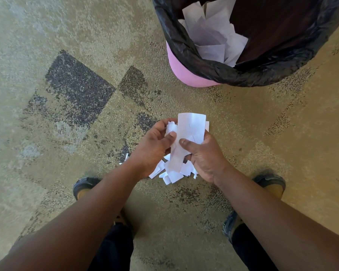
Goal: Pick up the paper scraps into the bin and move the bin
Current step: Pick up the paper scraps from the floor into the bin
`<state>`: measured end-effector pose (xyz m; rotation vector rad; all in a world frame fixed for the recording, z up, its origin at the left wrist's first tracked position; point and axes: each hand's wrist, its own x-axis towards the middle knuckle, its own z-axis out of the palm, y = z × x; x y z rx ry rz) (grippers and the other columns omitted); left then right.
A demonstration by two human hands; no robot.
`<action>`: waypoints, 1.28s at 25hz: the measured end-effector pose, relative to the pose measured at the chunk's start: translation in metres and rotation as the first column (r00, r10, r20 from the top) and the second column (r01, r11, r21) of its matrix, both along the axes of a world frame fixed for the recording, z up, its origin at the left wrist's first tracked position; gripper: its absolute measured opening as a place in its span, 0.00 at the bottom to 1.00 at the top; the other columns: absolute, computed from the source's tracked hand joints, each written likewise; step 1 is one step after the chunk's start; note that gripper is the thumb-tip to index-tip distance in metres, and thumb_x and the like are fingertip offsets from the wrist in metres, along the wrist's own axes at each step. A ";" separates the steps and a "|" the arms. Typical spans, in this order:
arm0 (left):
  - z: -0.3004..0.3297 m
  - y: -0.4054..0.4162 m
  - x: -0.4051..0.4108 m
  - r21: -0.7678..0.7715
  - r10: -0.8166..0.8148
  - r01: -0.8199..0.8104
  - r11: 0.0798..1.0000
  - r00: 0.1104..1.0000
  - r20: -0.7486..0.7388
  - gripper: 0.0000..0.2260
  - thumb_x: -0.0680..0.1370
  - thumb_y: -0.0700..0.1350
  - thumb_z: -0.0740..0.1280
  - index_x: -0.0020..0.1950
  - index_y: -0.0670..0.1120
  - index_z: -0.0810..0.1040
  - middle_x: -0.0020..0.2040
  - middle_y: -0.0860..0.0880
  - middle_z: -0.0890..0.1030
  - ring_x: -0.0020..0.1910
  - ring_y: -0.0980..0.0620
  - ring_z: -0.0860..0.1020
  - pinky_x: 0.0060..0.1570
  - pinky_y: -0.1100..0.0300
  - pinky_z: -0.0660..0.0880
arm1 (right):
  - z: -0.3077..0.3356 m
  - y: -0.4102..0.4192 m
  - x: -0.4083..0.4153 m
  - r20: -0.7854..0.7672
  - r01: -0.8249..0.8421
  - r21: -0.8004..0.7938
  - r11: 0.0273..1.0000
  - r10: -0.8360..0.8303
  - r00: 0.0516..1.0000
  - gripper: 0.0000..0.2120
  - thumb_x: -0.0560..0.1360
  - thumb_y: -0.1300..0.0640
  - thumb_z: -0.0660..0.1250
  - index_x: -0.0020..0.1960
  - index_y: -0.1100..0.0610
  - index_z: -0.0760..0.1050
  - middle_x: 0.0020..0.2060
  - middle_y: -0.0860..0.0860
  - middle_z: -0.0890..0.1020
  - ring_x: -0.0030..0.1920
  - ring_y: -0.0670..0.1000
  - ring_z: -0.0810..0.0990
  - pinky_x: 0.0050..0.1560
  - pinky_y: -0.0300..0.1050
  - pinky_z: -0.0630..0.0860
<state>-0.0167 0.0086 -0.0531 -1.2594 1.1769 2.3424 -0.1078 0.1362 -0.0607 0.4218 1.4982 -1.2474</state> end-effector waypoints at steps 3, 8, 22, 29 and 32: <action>0.022 -0.001 -0.004 -0.142 0.027 -0.040 0.989 0.996 -0.090 0.14 0.85 0.33 0.59 0.65 0.49 0.74 0.50 0.49 0.85 0.46 0.49 0.84 0.41 0.53 0.83 | 0.022 -0.011 -0.004 -0.099 0.004 -0.037 0.999 -0.008 0.995 0.13 0.78 0.70 0.69 0.57 0.56 0.80 0.51 0.58 0.87 0.51 0.61 0.86 0.47 0.58 0.83; 0.081 0.001 -0.018 -0.448 -0.049 -0.060 0.892 0.972 -0.228 0.20 0.82 0.34 0.61 0.62 0.61 0.70 0.49 0.48 0.84 0.43 0.40 0.83 0.42 0.39 0.82 | 0.079 -0.024 -0.017 -0.358 -0.113 -0.099 0.989 0.070 0.931 0.09 0.78 0.69 0.69 0.55 0.60 0.81 0.42 0.53 0.88 0.43 0.53 0.87 0.41 0.50 0.83; 0.157 -0.068 -0.150 -0.935 -0.480 -0.002 0.354 0.858 -0.184 0.16 0.78 0.32 0.62 0.64 0.44 0.72 0.58 0.50 0.77 0.56 0.51 0.77 0.52 0.51 0.77 | 0.153 -0.077 -0.142 -0.932 -0.266 0.061 0.962 0.150 0.329 0.09 0.77 0.67 0.68 0.57 0.61 0.81 0.48 0.55 0.86 0.49 0.54 0.85 0.49 0.57 0.81; 0.133 -0.074 -0.160 -0.946 -0.466 0.319 -0.061 0.829 0.309 0.28 0.76 0.46 0.72 0.74 0.47 0.68 0.66 0.49 0.79 0.67 0.46 0.75 0.70 0.49 0.65 | 0.134 -0.079 -0.156 -0.810 -0.342 0.468 0.815 0.551 0.203 0.23 0.74 0.59 0.72 0.68 0.52 0.74 0.57 0.48 0.83 0.55 0.50 0.82 0.51 0.44 0.79; 0.134 -0.074 -0.156 -0.978 -0.393 0.191 -0.079 0.896 0.206 0.24 0.75 0.46 0.72 0.70 0.45 0.73 0.59 0.49 0.82 0.61 0.46 0.78 0.66 0.53 0.67 | 0.133 -0.075 -0.151 -0.815 -0.324 0.476 0.817 0.548 0.185 0.22 0.74 0.51 0.75 0.65 0.54 0.75 0.55 0.47 0.82 0.53 0.48 0.81 0.48 0.38 0.76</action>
